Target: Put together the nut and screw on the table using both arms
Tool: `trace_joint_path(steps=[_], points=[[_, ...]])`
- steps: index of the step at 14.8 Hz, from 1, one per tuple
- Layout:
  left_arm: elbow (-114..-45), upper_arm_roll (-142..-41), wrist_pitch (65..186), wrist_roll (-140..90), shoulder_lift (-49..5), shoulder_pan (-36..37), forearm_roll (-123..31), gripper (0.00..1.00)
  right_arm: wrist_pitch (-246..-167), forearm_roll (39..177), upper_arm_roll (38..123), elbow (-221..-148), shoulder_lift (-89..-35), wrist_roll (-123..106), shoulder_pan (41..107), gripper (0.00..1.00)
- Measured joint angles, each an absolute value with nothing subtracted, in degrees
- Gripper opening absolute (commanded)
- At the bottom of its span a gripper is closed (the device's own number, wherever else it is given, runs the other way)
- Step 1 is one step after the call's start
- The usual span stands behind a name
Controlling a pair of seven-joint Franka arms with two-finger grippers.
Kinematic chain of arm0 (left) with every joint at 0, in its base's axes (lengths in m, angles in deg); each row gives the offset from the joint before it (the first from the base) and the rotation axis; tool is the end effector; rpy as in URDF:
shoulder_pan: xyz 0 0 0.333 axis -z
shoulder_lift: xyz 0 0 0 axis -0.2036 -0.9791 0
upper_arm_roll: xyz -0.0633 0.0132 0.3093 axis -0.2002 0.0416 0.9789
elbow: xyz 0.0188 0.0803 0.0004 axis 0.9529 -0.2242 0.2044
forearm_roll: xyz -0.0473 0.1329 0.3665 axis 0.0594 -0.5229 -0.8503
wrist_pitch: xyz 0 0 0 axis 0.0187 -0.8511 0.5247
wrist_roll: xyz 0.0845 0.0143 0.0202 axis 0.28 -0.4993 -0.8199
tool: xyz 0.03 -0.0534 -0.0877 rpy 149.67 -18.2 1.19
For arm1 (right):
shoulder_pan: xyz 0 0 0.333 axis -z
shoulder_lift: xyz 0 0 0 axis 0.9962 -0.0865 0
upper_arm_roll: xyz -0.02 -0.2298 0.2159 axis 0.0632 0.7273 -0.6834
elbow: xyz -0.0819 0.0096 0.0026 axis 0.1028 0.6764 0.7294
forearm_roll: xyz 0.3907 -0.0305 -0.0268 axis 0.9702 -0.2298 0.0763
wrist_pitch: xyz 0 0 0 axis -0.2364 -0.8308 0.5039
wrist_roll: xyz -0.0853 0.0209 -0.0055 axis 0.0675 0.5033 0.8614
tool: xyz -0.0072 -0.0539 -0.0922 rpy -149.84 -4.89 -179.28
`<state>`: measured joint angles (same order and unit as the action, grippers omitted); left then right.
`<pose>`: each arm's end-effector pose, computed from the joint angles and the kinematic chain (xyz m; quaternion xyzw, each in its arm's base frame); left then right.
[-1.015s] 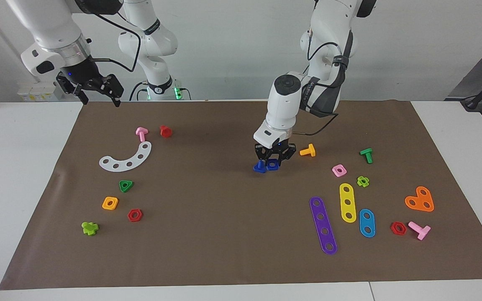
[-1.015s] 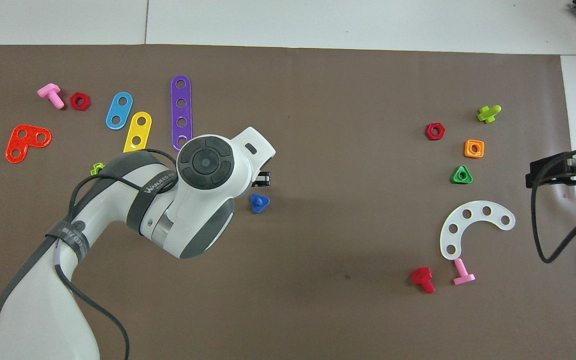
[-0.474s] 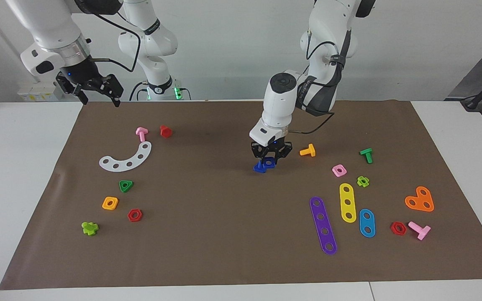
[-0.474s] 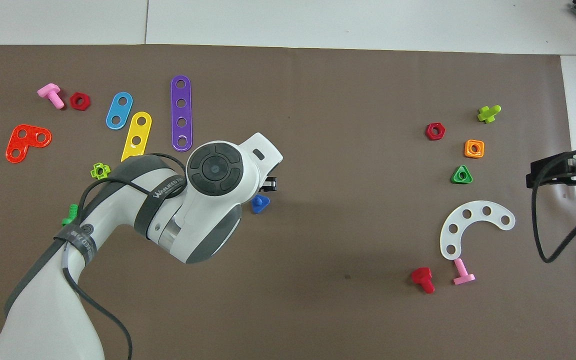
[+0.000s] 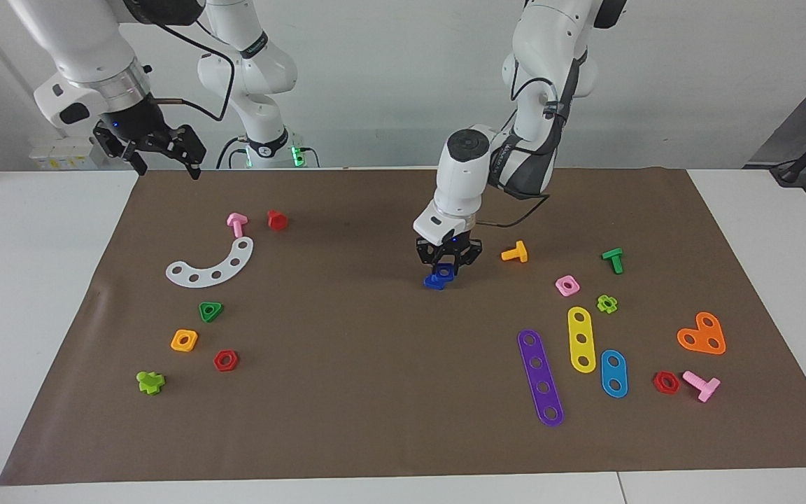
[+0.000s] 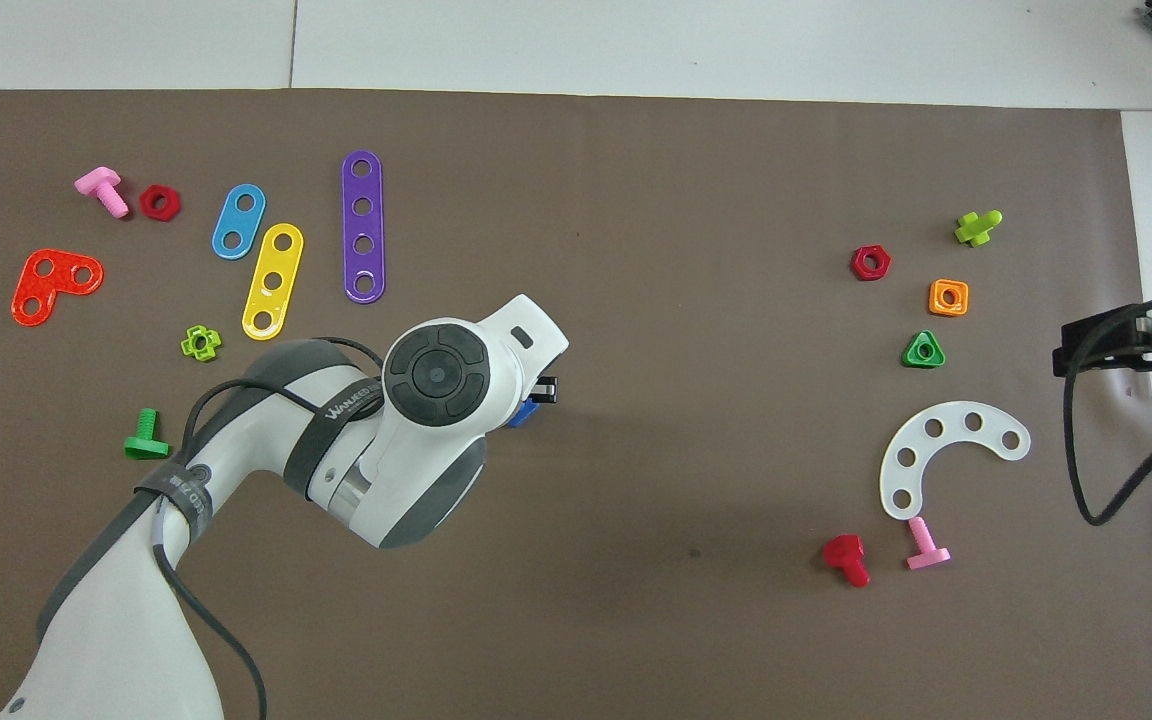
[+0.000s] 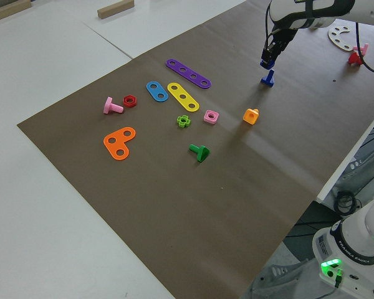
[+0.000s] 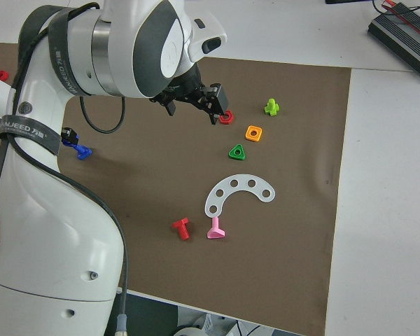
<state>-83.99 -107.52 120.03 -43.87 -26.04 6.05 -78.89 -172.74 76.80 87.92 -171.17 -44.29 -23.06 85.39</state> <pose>0.4917 -0.3552 0.3545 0.9972 -0.0553 0.0447 0.0209 0.5286 -0.0084 0.6375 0.9975 -0.0619 -0.0349 0.0065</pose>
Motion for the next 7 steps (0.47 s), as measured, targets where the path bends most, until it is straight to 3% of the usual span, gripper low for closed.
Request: trace_joint_path(steps=[7], points=[[-85.11,-107.69,121.14,-44.05,-25.16,6.05,-78.82,0.22,-172.74,76.8,87.93,-171.25,-44.29,-23.06,85.39,1.0]])
